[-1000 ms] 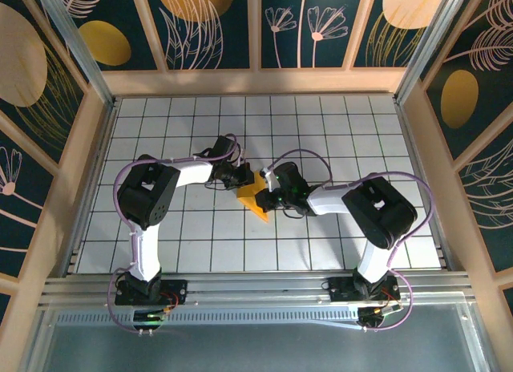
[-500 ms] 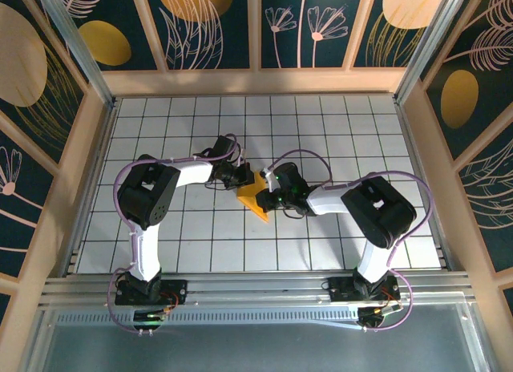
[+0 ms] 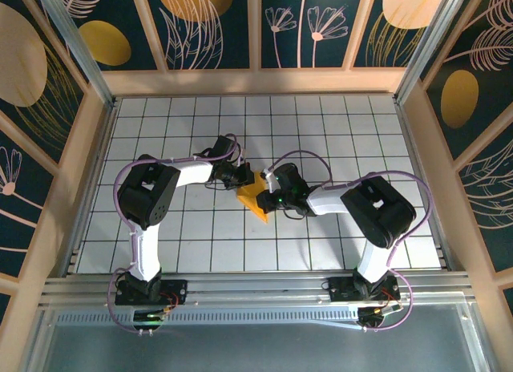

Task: Fold a paper plane with a square sheet of paper (fold left side to right side)
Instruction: Third fold the triangle at the center of the table.

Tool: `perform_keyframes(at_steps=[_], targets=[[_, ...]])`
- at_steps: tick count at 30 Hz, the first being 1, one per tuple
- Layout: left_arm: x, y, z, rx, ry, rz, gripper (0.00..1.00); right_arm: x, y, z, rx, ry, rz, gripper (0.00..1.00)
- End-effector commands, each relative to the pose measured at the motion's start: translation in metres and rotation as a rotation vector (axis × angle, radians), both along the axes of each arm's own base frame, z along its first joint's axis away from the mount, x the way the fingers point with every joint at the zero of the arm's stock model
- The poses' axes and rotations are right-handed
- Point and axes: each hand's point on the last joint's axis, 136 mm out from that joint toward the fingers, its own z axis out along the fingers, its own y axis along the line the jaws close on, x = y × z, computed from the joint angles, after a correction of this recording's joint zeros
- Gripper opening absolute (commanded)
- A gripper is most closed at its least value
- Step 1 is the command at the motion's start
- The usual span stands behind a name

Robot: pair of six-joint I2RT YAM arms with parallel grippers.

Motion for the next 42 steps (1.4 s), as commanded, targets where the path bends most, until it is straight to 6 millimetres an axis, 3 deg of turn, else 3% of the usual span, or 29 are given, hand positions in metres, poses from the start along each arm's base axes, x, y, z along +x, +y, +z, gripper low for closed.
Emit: perform_keyframes(at_steps=[1, 17, 35, 42], targets=[[-0.013, 0.009, -0.028, 0.083, 0.057, -0.009, 0.01, 0.007, -0.003, -0.002, -0.022, -0.01, -0.02, 0.0], [-0.014, 0.009, -0.029, 0.084, 0.058, -0.01, 0.01, 0.018, 0.0, 0.008, -0.018, -0.039, -0.034, 0.0], [-0.013, 0.009, -0.028, 0.084, 0.054, -0.01, 0.01, -0.011, -0.004, 0.001, -0.002, 0.031, 0.001, 0.0], [-0.013, 0.009, -0.028, 0.085, 0.055, -0.011, 0.01, -0.002, -0.004, 0.0, -0.012, 0.005, -0.024, 0.0]])
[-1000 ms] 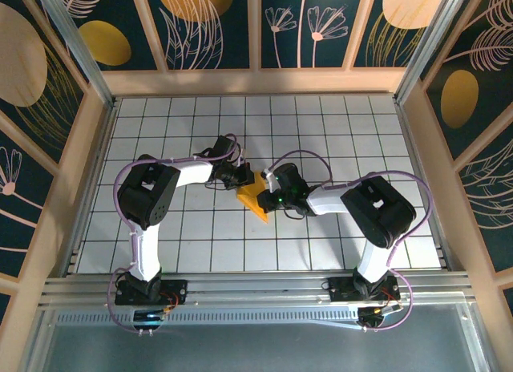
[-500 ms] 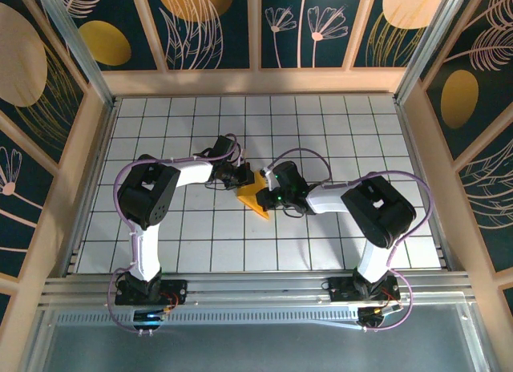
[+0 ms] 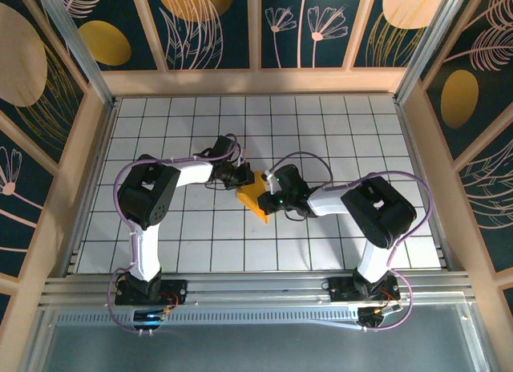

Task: Fold a paper plane with a square sheet of paper (fold left side to right side)
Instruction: Third fold the triangle at the center of the table.

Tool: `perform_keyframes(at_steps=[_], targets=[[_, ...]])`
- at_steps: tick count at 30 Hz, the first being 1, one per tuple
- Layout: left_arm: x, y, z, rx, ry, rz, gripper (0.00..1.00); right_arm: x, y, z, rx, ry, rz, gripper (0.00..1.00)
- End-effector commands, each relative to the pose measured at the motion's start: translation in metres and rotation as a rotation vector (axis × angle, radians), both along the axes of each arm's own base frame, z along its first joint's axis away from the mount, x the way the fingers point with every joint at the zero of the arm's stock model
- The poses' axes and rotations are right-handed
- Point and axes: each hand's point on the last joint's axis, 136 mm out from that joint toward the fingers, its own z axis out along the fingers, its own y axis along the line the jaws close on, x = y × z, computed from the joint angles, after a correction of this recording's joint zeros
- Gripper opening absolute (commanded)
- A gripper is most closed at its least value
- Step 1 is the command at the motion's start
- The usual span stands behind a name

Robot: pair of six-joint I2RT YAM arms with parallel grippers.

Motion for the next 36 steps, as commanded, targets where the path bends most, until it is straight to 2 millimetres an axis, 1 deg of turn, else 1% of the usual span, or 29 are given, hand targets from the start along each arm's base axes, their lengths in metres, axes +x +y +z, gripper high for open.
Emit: perform_keyframes(at_steps=[1, 5, 10, 18, 30, 36], targets=[[-0.013, 0.009, -0.028, 0.085, 0.056, -0.01, 0.01, 0.005, 0.001, 0.007, -0.001, -0.02, -0.019, 0.0], [-0.013, 0.009, -0.027, 0.083, 0.053, -0.01, 0.01, 0.012, 0.003, 0.014, -0.002, -0.044, -0.021, 0.0], [-0.013, 0.008, -0.028, 0.083, 0.055, -0.01, 0.01, 0.016, 0.001, 0.016, -0.006, -0.051, -0.029, 0.0], [-0.013, 0.008, -0.029, 0.084, 0.056, -0.012, 0.01, 0.015, 0.001, 0.011, -0.014, -0.04, -0.029, 0.0], [-0.012, 0.008, -0.028, 0.083, 0.054, -0.012, 0.01, 0.02, 0.002, 0.011, -0.02, -0.048, -0.034, 0.0], [-0.013, 0.009, -0.028, 0.084, 0.057, -0.011, 0.01, 0.016, 0.002, 0.009, -0.017, -0.034, -0.024, 0.0]])
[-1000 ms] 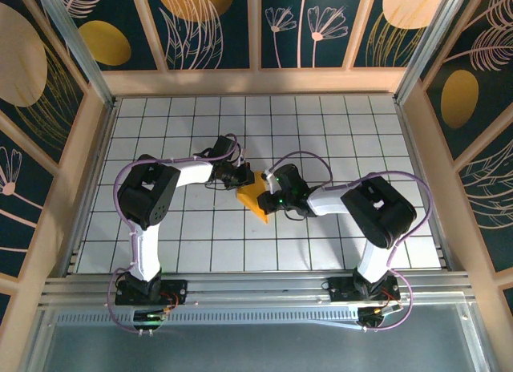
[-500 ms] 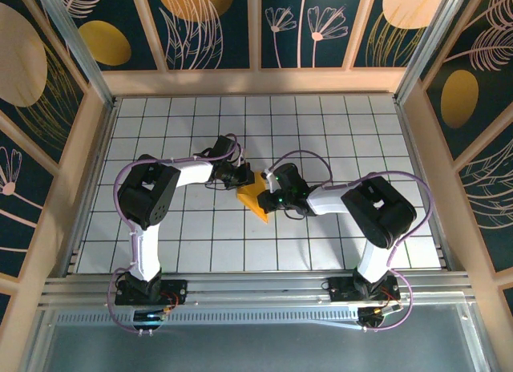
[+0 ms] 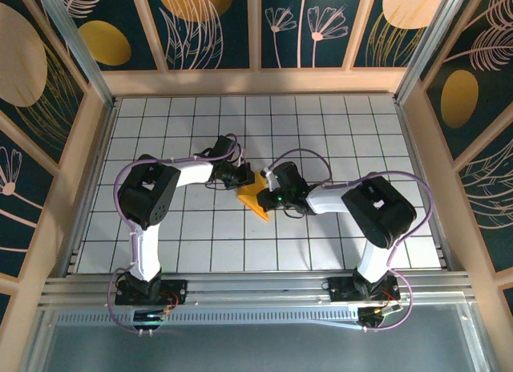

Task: Fold a paper plane with a square sheet of paper (fold left side to right side)
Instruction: Third fold the triangle at the center of the table.

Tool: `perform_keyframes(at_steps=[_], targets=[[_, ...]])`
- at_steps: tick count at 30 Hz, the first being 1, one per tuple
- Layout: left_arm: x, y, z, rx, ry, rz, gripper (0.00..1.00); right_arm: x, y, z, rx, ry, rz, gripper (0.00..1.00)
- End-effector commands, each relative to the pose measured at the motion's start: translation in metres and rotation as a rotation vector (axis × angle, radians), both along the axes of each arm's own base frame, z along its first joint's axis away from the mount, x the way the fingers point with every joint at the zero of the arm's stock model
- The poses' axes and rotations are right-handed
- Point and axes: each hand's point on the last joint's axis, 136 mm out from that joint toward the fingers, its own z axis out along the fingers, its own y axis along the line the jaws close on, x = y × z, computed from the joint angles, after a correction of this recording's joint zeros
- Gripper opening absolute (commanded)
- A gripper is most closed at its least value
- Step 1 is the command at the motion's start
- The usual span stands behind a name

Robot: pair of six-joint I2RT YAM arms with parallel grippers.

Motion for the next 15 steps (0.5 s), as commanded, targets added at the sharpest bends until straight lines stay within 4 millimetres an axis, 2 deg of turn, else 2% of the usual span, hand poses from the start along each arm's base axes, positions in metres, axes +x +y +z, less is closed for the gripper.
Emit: perform_keyframes(at_steps=[1, 9, 15], targets=[[-0.013, 0.01, -0.029, 0.084, 0.061, -0.005, 0.01, 0.004, 0.001, 0.001, -0.003, -0.008, -0.003, 0.0], [-0.012, 0.009, -0.026, 0.079, 0.055, -0.002, 0.03, -0.006, -0.004, -0.015, -0.024, 0.038, 0.002, 0.0], [-0.003, 0.007, -0.014, 0.072, 0.019, 0.012, 0.06, -0.016, -0.013, -0.031, -0.066, 0.073, 0.0, 0.0]])
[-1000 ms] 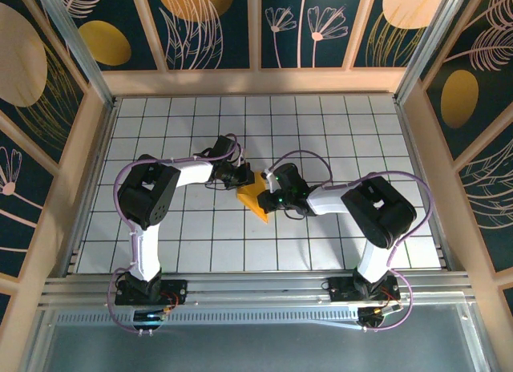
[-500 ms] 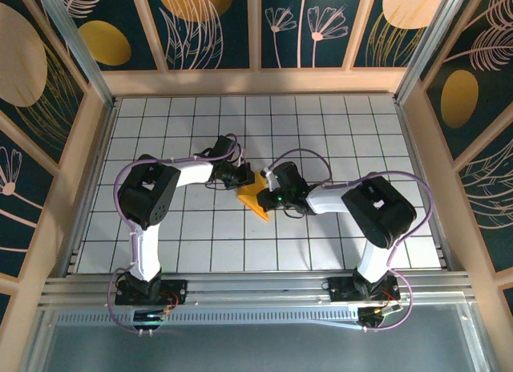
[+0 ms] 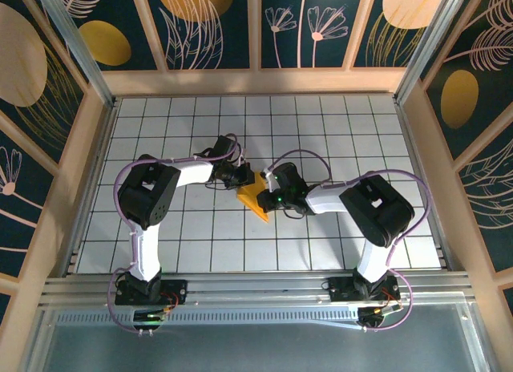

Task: Fold a paper plane with a square sheet of paper (fold left side to right side)
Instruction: Third fold the triangle at the center of the table.

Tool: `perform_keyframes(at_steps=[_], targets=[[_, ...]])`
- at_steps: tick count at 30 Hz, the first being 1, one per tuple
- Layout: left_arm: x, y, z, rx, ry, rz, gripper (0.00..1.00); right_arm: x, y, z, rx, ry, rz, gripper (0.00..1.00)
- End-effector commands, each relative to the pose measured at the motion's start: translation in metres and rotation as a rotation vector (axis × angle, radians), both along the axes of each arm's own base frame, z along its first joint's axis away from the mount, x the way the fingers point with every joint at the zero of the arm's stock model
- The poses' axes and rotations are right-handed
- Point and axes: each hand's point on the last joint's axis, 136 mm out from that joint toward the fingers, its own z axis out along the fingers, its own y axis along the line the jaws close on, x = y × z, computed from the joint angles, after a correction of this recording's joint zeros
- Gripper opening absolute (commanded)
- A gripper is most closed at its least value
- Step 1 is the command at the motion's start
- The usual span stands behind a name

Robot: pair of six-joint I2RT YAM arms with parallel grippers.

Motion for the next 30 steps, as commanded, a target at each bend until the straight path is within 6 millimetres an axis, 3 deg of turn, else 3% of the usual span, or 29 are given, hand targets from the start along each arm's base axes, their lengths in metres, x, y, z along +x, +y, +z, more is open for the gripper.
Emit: perform_keyframes(at_steps=[1, 8, 14, 17, 20, 25, 30], targets=[[-0.001, 0.007, -0.011, 0.072, 0.011, 0.011, 0.07, -0.015, -0.014, -0.025, -0.065, 0.06, -0.006, 0.0], [0.026, 0.013, 0.028, 0.031, -0.064, 0.044, 0.13, -0.021, -0.02, -0.031, -0.078, 0.075, -0.008, 0.0], [0.038, 0.045, 0.07, 0.016, -0.162, 0.118, 0.12, -0.019, -0.018, -0.028, -0.073, 0.068, -0.007, 0.0], [0.026, 0.056, 0.083, 0.015, -0.208, 0.118, 0.08, -0.018, -0.018, -0.027, -0.073, 0.065, -0.006, 0.0], [0.004, 0.054, 0.093, -0.06, -0.226, 0.094, 0.05, -0.018, -0.019, -0.027, -0.079, 0.064, -0.006, 0.0], [-0.041, 0.04, 0.082, -0.156, -0.172, 0.042, 0.04, -0.018, -0.02, -0.028, -0.085, 0.062, -0.008, 0.0], [-0.059, 0.021, 0.07, -0.193, -0.123, 0.019, 0.03, -0.018, -0.02, -0.028, -0.085, 0.064, -0.008, 0.0]])
